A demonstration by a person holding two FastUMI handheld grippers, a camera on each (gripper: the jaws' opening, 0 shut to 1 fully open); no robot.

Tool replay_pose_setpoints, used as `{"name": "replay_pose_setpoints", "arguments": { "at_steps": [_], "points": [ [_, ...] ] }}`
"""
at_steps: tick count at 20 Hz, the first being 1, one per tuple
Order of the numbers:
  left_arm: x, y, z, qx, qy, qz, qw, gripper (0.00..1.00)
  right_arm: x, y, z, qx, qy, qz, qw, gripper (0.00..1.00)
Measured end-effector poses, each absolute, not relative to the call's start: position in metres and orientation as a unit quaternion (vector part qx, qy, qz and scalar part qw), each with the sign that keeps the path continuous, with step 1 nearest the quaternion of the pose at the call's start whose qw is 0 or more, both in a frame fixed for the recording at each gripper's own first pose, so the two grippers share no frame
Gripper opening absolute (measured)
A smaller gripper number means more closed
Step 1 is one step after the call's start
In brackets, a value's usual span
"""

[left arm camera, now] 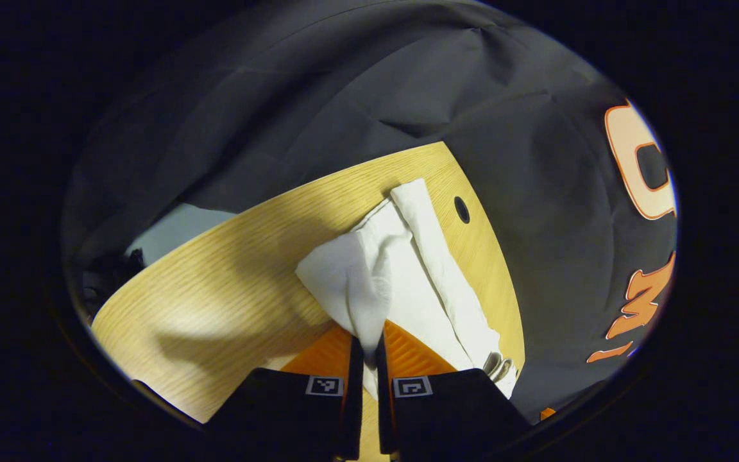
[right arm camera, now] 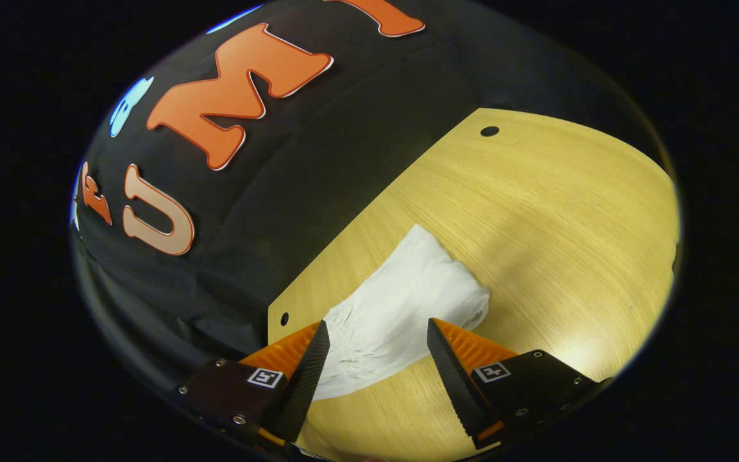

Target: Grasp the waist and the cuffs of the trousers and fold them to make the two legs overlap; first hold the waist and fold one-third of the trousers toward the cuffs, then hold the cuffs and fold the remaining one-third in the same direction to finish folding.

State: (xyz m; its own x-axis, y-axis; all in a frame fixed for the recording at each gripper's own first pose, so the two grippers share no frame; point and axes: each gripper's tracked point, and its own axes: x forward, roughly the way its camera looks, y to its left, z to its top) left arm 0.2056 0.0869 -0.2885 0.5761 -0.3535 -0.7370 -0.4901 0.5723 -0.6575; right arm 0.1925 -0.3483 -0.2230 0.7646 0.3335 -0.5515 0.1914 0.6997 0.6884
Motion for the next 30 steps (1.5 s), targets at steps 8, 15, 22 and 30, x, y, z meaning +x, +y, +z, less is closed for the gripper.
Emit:
{"name": "replay_pose_setpoints", "arguments": {
  "at_steps": [8, 15, 22, 30],
  "points": [
    [0.221, 0.079, -0.208, -0.409, 0.419, 0.025, 0.811, 0.10, 0.195, -0.376, -0.221, 0.348, 0.338, 0.047, 0.873, 0.97],
    [0.241, 0.046, -0.115, -0.386, 0.373, -0.013, 0.843, 0.08, 0.207, -0.407, -0.222, 0.324, 0.335, 0.051, 0.883, 0.98],
    [0.260, -0.017, -0.038, -0.339, 0.345, -0.061, 0.873, 0.09, 0.215, -0.442, -0.230, 0.325, 0.334, 0.047, 0.884, 0.98],
    [0.269, -0.107, 0.017, -0.305, 0.334, -0.114, 0.884, 0.09, 0.220, -0.485, -0.232, 0.337, 0.331, 0.037, 0.881, 0.98]
  ]
}}
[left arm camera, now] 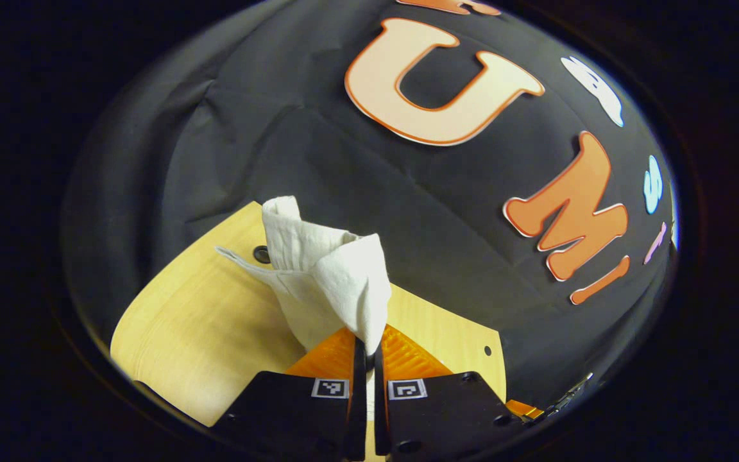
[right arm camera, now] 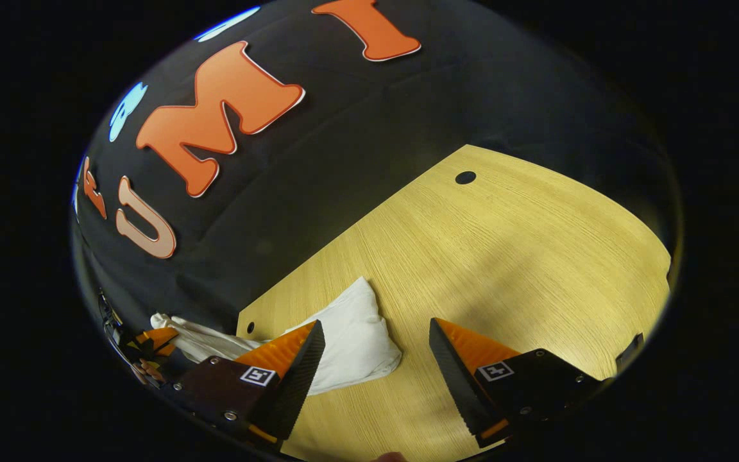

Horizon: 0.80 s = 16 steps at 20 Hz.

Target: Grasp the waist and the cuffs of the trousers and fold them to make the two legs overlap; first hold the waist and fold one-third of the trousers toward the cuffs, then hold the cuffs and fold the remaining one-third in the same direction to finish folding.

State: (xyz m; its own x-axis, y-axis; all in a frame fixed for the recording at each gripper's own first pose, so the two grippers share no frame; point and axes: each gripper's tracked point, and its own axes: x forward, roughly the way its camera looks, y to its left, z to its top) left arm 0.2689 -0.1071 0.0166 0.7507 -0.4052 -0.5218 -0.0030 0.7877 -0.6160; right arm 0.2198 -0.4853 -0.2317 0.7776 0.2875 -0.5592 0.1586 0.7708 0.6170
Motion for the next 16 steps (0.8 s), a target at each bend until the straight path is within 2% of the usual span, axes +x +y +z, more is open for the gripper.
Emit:
{"name": "replay_pose_setpoints", "arguments": {
  "at_steps": [9, 16],
  "points": [
    [0.262, -0.248, 0.033, -0.260, 0.353, -0.178, 0.881, 0.08, 0.218, -0.539, -0.232, 0.348, 0.322, 0.028, 0.880, 0.98],
    [0.223, -0.374, 0.000, -0.220, 0.418, -0.249, 0.846, 0.09, 0.215, -0.593, -0.243, 0.359, 0.322, 0.005, 0.876, 0.98]
  ]
}}
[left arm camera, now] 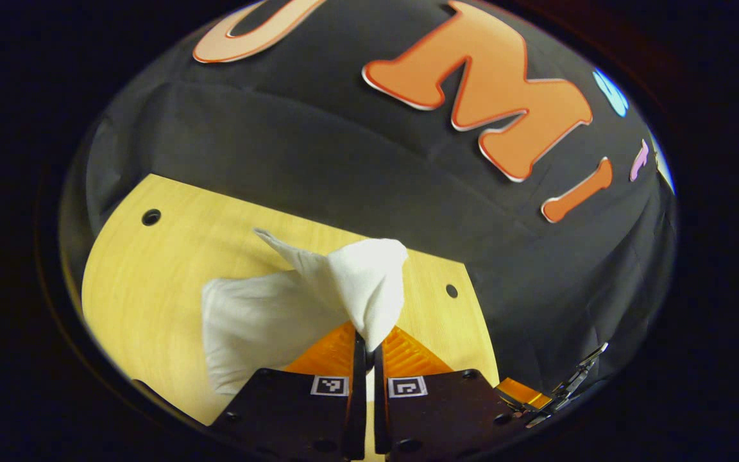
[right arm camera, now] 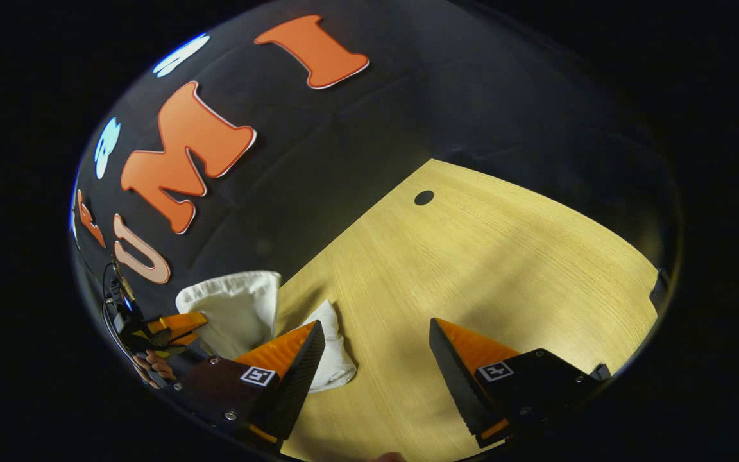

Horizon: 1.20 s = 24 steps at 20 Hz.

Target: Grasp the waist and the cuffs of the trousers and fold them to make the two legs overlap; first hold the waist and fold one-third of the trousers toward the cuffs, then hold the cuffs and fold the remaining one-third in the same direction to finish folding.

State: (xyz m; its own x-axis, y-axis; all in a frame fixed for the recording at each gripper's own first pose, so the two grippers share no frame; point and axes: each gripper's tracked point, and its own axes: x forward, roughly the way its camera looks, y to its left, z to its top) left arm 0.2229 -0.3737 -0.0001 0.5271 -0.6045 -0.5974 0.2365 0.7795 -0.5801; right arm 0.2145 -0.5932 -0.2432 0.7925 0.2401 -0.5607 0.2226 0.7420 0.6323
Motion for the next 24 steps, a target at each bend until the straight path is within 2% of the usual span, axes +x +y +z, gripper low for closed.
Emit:
{"name": "replay_pose_setpoints", "arguments": {
  "at_steps": [6, 7, 9, 10, 13, 17, 18, 19, 21, 23, 24],
  "points": [
    [0.189, -0.424, -0.027, -0.164, 0.456, -0.302, 0.821, 0.11, 0.217, -0.614, -0.251, 0.360, 0.329, 0.007, 0.873, 0.98],
    [0.181, -0.432, -0.026, -0.158, 0.455, -0.318, 0.817, 0.07, 0.217, -0.616, -0.252, 0.359, 0.331, 0.010, 0.873, 0.98],
    [0.164, -0.439, -0.022, -0.139, 0.451, -0.338, 0.814, 0.43, 0.221, -0.613, -0.253, 0.360, 0.333, 0.018, 0.871, 0.98],
    [0.157, -0.440, -0.022, -0.133, 0.449, -0.343, 0.814, 0.34, 0.222, -0.609, -0.252, 0.362, 0.336, 0.021, 0.869, 0.98],
    [0.138, -0.439, -0.006, -0.133, 0.433, -0.368, 0.812, 0.62, 0.226, -0.596, -0.239, 0.354, 0.323, 0.042, 0.877, 0.98],
    [0.127, -0.420, 0.014, -0.090, 0.382, -0.368, 0.843, 0.94, 0.224, -0.578, -0.215, 0.320, 0.307, 0.073, 0.894, 0.98],
    [0.126, -0.415, 0.022, -0.085, 0.368, -0.366, 0.850, 0.90, 0.223, -0.573, -0.206, 0.312, 0.299, 0.080, 0.899, 0.98],
    [0.126, -0.409, 0.032, -0.082, 0.352, -0.364, 0.859, 0.90, 0.223, -0.569, -0.198, 0.301, 0.289, 0.085, 0.905, 0.98],
    [0.121, -0.394, 0.050, -0.083, 0.326, -0.358, 0.871, 0.98, 0.215, -0.558, -0.182, 0.284, 0.280, 0.098, 0.912, 0.98],
    [0.114, -0.375, 0.058, -0.084, 0.313, -0.346, 0.881, 0.96, 0.204, -0.544, -0.159, 0.280, 0.265, 0.114, 0.916, 0.98],
    [0.110, -0.360, 0.063, -0.078, 0.305, -0.338, 0.887, 0.99, 0.198, -0.538, -0.150, 0.275, 0.257, 0.119, 0.919, 0.98]
  ]
}}
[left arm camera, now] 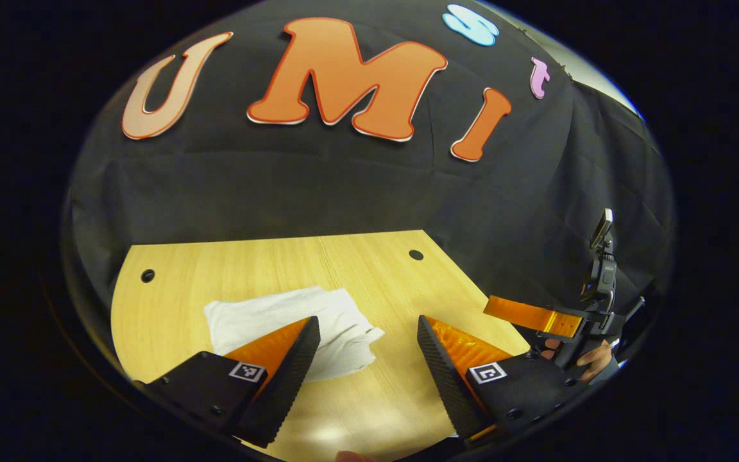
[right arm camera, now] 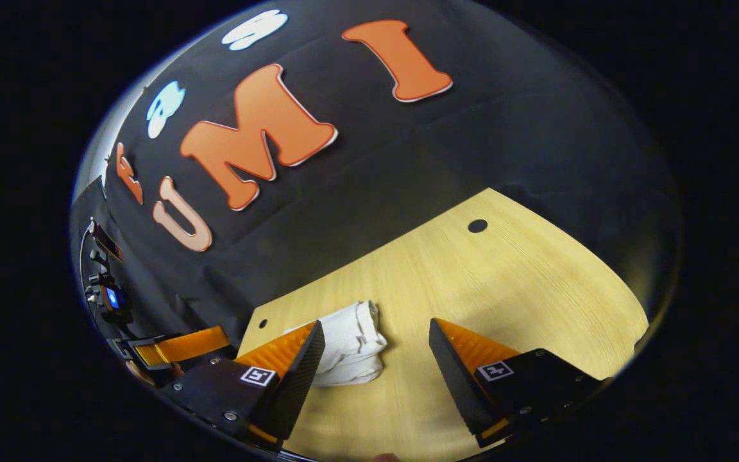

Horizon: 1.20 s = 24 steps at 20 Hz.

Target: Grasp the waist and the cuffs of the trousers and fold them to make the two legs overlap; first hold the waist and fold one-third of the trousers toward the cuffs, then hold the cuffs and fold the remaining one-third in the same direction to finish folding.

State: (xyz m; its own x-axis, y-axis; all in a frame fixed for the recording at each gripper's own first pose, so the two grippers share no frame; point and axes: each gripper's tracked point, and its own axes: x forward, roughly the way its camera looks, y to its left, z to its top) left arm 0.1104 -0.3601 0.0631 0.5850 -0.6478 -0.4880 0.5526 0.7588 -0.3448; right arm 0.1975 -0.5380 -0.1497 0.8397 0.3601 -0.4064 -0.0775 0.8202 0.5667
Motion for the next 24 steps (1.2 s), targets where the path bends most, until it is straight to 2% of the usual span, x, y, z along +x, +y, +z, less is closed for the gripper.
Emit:
{"name": "replay_pose_setpoints", "arguments": {
  "at_steps": [5, 10, 15, 18, 24],
  "points": [
    [0.091, -0.306, 0.091, -0.073, 0.243, -0.313, 0.915, 0.99, 0.163, -0.521, -0.101, 0.215, 0.187, 0.118, 0.951, 0.98],
    [0.060, -0.218, 0.106, -0.074, 0.187, -0.268, 0.942, 0.99, 0.109, -0.503, -0.073, 0.147, 0.147, 0.091, 0.974, 0.98],
    [0.015, -0.149, 0.111, -0.083, 0.167, -0.230, 0.955, 0.99, 0.065, -0.470, -0.046, 0.093, 0.115, 0.089, 0.985, 0.98],
    [-0.011, -0.119, 0.125, -0.059, 0.119, -0.210, 0.969, 1.00, 0.036, -0.463, -0.029, 0.068, 0.089, 0.073, 0.991, 0.98],
    [-0.055, -0.087, 0.161, -0.087, 0.046, -0.194, 0.976, 1.00, 0.004, -0.458, 0.011, 0.040, 0.029, 0.056, 0.997, 0.98]
  ]
}}
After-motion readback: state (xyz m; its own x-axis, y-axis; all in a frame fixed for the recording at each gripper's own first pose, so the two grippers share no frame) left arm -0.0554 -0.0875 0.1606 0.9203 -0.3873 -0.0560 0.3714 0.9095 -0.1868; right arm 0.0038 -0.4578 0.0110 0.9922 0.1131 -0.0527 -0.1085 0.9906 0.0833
